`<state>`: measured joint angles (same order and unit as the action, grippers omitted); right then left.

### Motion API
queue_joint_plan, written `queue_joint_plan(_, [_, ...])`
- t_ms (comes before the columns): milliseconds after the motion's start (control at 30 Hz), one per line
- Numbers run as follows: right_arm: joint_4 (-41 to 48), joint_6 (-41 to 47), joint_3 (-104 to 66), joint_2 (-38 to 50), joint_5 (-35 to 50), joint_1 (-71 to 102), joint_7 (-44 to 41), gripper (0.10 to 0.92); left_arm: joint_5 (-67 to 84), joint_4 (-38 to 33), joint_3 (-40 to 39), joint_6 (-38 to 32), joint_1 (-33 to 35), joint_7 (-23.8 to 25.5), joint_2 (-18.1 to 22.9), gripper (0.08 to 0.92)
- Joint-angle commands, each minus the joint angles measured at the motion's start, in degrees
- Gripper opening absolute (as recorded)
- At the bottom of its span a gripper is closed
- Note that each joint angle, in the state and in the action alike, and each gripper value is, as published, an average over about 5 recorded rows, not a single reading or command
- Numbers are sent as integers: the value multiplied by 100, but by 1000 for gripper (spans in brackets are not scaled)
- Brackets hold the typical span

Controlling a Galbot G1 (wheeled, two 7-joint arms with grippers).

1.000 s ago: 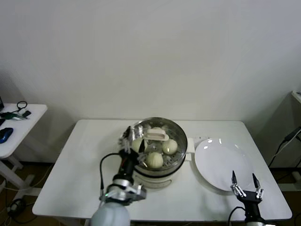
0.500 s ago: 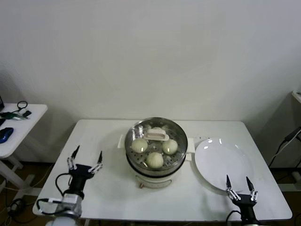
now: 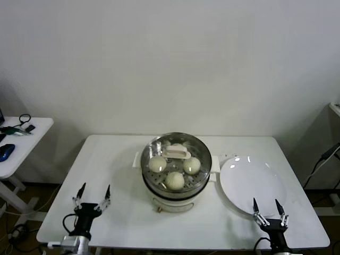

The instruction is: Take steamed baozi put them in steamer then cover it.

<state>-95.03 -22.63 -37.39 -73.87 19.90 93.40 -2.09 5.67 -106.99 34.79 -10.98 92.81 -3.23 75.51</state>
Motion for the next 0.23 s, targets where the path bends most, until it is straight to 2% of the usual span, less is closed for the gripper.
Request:
queue_joint_plan(33, [6,28,15,-3,-23,-4,-15,823,371,375,7,-650,118,88,21,823])
queue_joint_plan(233, [18,23,18,-10,-33,-18,-18,823,367,367,8,-693,119,89,36,823])
